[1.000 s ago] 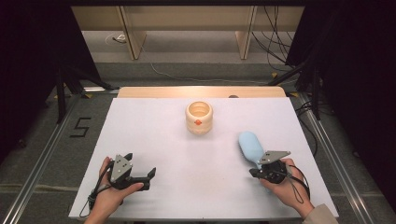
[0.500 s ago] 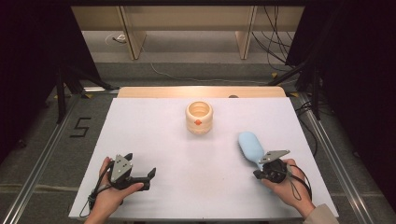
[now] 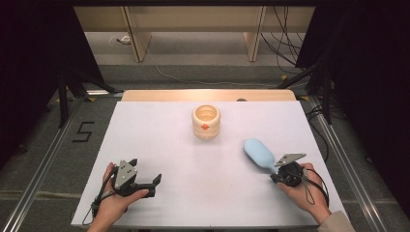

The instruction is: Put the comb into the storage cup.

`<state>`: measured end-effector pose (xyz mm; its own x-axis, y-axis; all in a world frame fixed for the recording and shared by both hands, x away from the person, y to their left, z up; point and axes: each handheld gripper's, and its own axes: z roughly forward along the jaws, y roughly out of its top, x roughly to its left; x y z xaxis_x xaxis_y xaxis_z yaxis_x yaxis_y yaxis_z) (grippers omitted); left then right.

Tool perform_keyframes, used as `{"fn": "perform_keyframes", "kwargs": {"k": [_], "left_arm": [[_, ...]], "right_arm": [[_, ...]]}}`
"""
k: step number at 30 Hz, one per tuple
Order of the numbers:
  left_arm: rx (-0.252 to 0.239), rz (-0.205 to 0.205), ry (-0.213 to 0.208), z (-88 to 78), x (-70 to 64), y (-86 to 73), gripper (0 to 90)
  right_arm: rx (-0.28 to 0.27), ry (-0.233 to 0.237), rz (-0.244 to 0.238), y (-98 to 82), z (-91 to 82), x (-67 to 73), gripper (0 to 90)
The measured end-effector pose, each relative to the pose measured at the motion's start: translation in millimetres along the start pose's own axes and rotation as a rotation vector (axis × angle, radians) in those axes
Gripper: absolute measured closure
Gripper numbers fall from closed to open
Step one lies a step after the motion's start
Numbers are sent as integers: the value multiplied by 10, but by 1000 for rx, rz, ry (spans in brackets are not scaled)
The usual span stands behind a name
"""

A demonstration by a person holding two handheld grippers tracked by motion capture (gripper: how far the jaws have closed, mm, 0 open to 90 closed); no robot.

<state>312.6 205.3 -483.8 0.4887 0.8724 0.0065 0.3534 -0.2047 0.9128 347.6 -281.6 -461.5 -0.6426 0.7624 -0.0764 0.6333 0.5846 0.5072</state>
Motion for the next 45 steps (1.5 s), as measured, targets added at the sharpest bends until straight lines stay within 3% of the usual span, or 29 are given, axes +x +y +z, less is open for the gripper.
{"fn": "perform_keyframes", "kwargs": {"k": [7,8,17,31,39,42,43,45], "left_arm": [[0,0,-1,0,-1,0,0],[0,0,-2,0,-4,2,0],[2,-2,-5,7,-7,1,0],[3,-3,-4,6,-7,-2,0],[1,-7,-1,2,-1,-1,0],[1,-8,-2,2,1,-1,0],[1,-8,-2,4,2,0,0],[2,-9,-2,5,2,-1,0]], "right_arm": [[-14,-19,35,-14,-30,-90,900],[-11,-38,38,-19,-30,-124,900],[-4,-48,62,-29,-26,-194,900],[-27,-9,-33,52,-143,-117,900],[-54,-22,-119,174,-231,-173,776],[-39,-38,-183,243,-268,-249,674],[-39,-38,-183,243,-268,-249,674],[-15,-28,-205,284,-275,-288,581]]}}
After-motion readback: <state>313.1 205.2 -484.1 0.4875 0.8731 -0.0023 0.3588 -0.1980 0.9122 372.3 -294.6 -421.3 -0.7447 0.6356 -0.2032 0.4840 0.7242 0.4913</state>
